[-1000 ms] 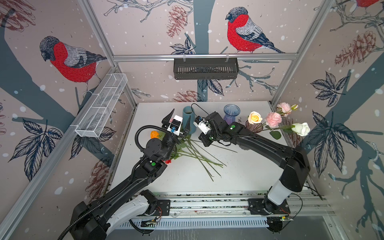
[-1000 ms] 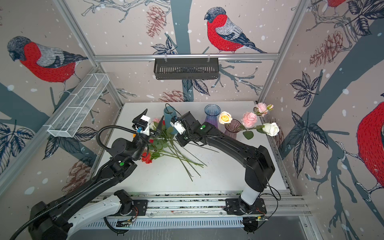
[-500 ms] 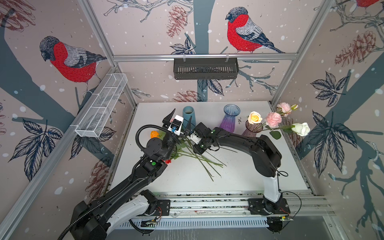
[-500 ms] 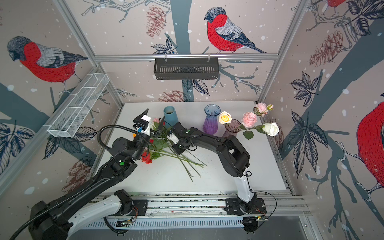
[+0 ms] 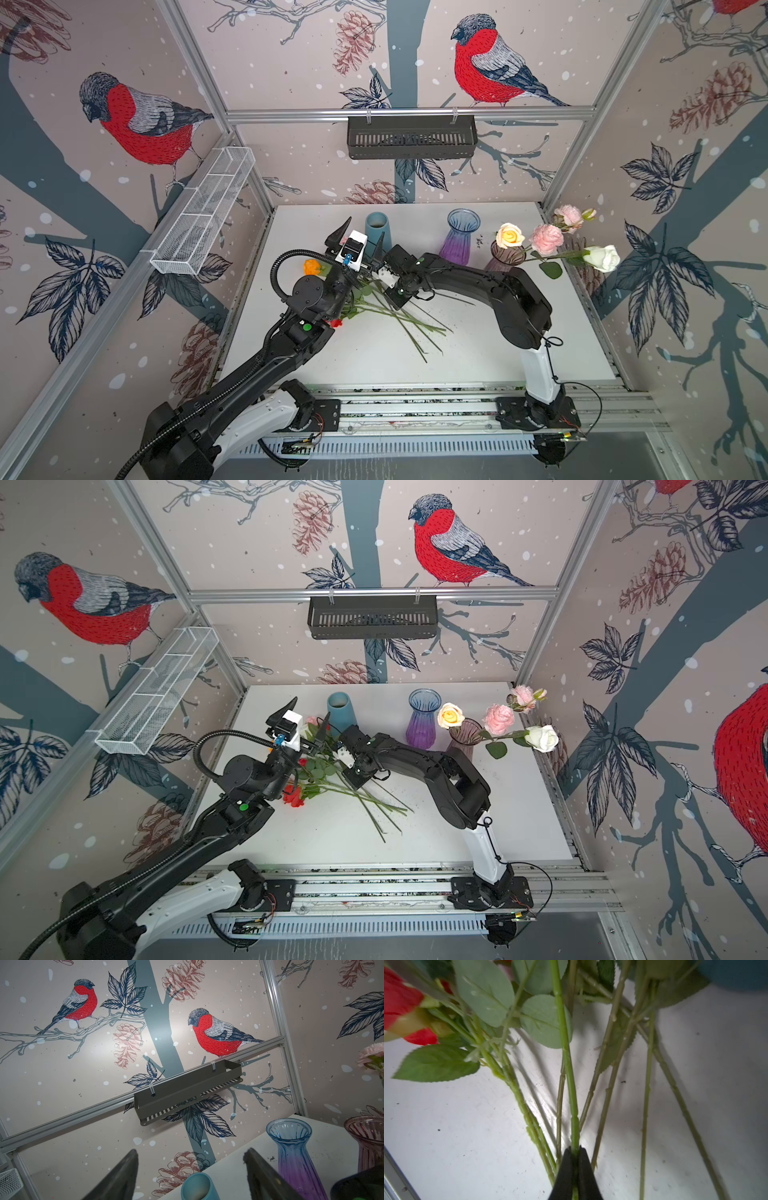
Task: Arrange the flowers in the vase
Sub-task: 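Grasp a stem in the bunch with the right gripper, then pull the orange rose up out of the bunch with the right gripper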
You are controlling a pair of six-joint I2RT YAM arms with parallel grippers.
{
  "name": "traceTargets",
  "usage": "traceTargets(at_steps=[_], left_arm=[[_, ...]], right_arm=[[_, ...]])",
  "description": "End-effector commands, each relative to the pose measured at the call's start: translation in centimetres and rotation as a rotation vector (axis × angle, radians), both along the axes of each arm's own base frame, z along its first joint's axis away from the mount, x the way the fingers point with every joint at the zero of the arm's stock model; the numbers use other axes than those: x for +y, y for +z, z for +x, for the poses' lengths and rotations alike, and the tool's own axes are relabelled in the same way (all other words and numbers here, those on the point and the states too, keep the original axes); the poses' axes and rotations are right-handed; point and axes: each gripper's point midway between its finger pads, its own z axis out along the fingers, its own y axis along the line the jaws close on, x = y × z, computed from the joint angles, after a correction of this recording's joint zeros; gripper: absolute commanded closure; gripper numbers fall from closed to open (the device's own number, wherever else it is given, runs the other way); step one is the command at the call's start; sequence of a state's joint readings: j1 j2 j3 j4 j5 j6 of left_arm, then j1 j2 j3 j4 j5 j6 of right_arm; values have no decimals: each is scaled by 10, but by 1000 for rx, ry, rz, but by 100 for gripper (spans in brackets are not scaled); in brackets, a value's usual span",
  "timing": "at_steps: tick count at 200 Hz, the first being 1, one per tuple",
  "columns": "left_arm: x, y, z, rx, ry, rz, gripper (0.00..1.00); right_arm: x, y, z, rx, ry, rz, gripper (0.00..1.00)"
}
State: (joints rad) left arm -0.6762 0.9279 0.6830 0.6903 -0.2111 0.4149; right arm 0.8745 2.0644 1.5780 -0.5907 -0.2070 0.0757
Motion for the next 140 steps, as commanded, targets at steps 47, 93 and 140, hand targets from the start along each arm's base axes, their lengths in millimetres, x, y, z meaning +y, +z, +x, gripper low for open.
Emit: traceTargets(at_steps=[47, 93, 140], left_arm=[[5, 8, -4, -30, 4, -35, 19], [-12, 8, -16, -43, -118, -13, 18], [-53, 6, -47, -39, -444, 54, 18]], right_arm=[[-11, 133, 4, -248, -12, 186, 99], [-50, 224, 17, -472, -143, 337, 99], [-77, 305, -10, -712, -96, 569, 100]])
